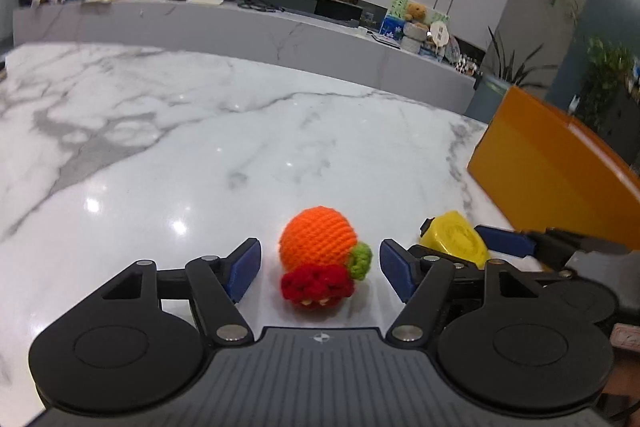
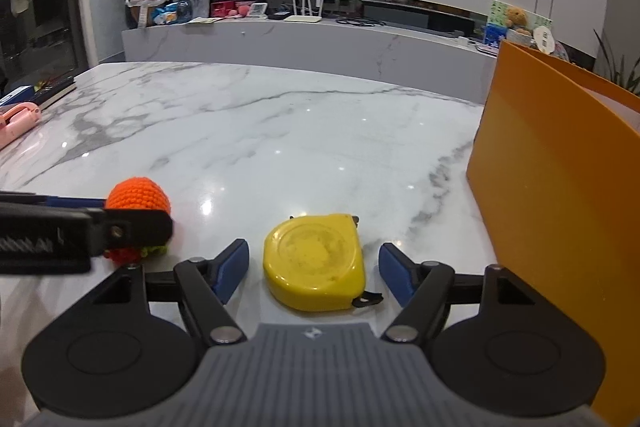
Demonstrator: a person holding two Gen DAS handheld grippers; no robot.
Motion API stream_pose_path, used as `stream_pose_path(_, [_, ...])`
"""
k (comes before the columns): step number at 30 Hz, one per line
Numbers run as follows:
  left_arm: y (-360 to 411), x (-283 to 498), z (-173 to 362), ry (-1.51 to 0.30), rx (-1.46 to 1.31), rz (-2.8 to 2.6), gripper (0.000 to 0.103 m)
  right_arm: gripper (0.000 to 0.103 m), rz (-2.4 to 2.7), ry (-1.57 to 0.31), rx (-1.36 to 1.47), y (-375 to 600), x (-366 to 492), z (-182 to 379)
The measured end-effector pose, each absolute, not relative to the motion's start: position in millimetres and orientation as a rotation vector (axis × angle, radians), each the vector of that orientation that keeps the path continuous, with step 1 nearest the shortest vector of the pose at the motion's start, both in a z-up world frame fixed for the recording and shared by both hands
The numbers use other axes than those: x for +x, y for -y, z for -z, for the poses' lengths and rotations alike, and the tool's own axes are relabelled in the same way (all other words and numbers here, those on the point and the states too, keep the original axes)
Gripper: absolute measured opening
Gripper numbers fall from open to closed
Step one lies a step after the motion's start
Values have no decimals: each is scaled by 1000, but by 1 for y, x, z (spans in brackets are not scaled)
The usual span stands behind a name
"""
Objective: Organize objects
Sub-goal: 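Grasp the crocheted fruit with the left tool while the right tool grasps the tape measure, then lift and carry the fruit with the left tool while the right tool carries the tape measure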
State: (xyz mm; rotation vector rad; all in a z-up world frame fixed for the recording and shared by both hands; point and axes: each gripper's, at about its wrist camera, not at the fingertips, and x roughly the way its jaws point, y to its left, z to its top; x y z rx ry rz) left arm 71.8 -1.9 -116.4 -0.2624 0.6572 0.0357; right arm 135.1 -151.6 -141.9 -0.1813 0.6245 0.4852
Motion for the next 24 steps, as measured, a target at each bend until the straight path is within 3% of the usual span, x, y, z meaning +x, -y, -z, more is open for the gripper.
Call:
stream_pose_path(5, [11,73,117,-649,-250,-85,77,72,-479,-617,-175,154,133,143])
stream_pose_path(8, [13,72,117,-647,-261,-118,58,69,-481,-616,-170,153,133,144])
stream_pose_path(20, [14,67,115,-637,-258,-138,53,54,-499,-600,-183,154,131,143])
stream_pose_path(24, [14,69,113,-661,-251,-137,53,53,-502,-599,-184,154,130,143])
